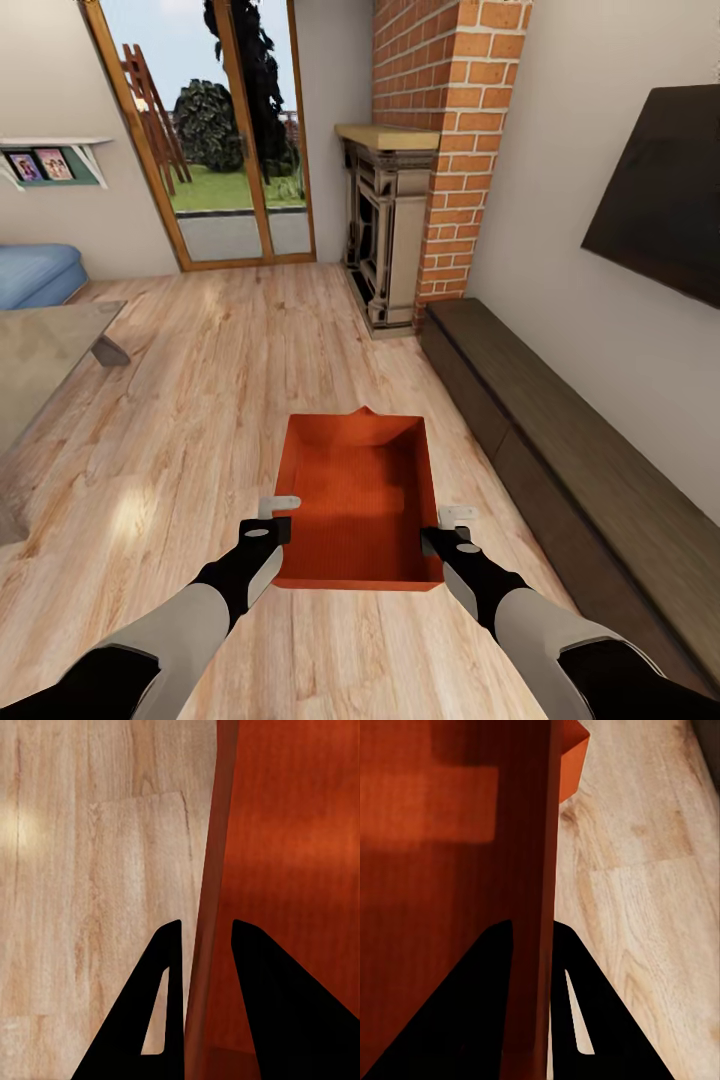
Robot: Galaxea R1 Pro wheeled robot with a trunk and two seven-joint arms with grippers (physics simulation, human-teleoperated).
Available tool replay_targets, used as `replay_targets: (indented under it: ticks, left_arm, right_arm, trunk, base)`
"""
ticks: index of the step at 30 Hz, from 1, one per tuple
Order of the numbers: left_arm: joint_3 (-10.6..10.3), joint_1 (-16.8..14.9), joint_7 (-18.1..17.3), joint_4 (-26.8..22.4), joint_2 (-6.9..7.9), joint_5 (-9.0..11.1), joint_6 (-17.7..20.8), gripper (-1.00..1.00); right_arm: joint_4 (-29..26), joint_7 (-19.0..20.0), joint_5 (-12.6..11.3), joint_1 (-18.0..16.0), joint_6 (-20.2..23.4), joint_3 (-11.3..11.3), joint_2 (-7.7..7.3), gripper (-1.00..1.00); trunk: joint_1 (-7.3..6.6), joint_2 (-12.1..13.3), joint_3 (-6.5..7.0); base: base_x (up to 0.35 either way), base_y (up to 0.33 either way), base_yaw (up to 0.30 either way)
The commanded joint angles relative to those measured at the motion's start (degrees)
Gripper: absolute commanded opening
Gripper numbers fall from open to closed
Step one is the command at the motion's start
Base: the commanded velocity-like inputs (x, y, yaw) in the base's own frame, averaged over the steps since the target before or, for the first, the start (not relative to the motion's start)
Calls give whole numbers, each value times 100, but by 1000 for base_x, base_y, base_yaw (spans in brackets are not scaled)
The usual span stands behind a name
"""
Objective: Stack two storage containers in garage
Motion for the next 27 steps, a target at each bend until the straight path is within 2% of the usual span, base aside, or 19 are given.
replay_targets:
  ticks: [1, 27]
  left_arm:
    - [55, -5, 73, -28, -1, -144, -11, -100]
    - [53, -4, 69, -11, 12, -96, -16, -100]
  right_arm:
    - [22, -37, -127, -1, -11, 43, 10, -100]
    - [23, -37, -131, -1, -11, 43, 10, -100]
  trunk:
    - [1, -5, 4]
    - [1, -5, 234]
  base:
    - [0, 0, 0]
    - [0, 0, 0]
